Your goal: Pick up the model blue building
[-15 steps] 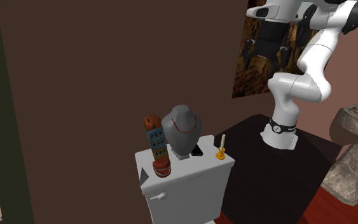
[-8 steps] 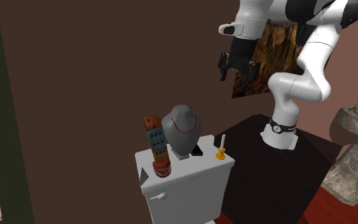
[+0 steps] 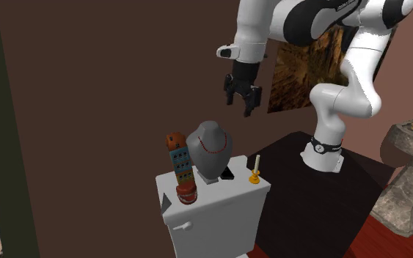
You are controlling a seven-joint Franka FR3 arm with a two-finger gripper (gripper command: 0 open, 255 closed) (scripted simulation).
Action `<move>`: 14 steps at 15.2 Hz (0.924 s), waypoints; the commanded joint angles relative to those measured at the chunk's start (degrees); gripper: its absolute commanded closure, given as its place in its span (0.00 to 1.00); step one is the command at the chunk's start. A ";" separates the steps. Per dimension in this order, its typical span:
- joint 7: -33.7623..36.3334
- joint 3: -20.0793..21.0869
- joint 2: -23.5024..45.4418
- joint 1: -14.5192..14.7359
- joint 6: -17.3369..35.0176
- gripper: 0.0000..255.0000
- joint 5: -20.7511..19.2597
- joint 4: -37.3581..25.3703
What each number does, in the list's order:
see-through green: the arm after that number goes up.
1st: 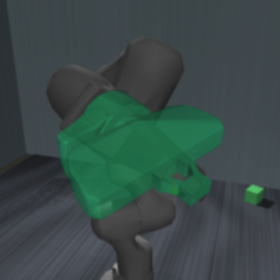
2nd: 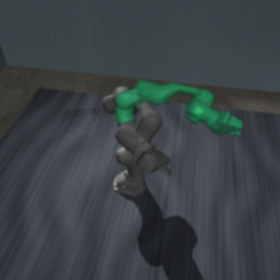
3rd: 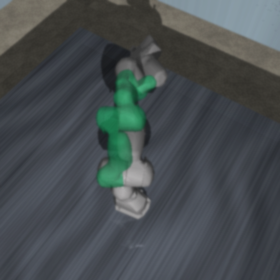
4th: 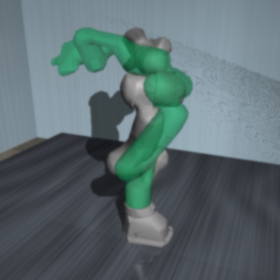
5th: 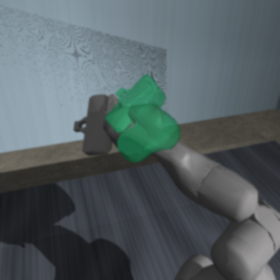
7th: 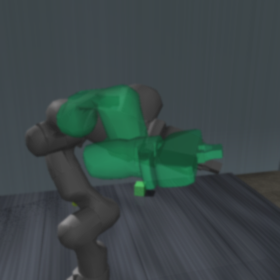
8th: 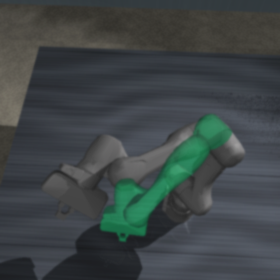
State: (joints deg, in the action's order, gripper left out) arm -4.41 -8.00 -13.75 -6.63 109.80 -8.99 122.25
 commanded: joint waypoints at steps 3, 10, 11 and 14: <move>-1.34 -2.16 7.92 -1.34 3.29 0.00 0.95 -4.91; -3.91 -4.86 22.16 -4.11 6.65 0.00 4.42 -15.86; -4.29 -5.11 24.26 -4.62 6.88 0.00 5.05 -17.72; -5.38 -5.69 30.67 -6.32 7.12 0.00 7.00 -23.79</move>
State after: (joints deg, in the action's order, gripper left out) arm -9.38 -13.46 14.86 -12.33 116.54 -2.65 100.14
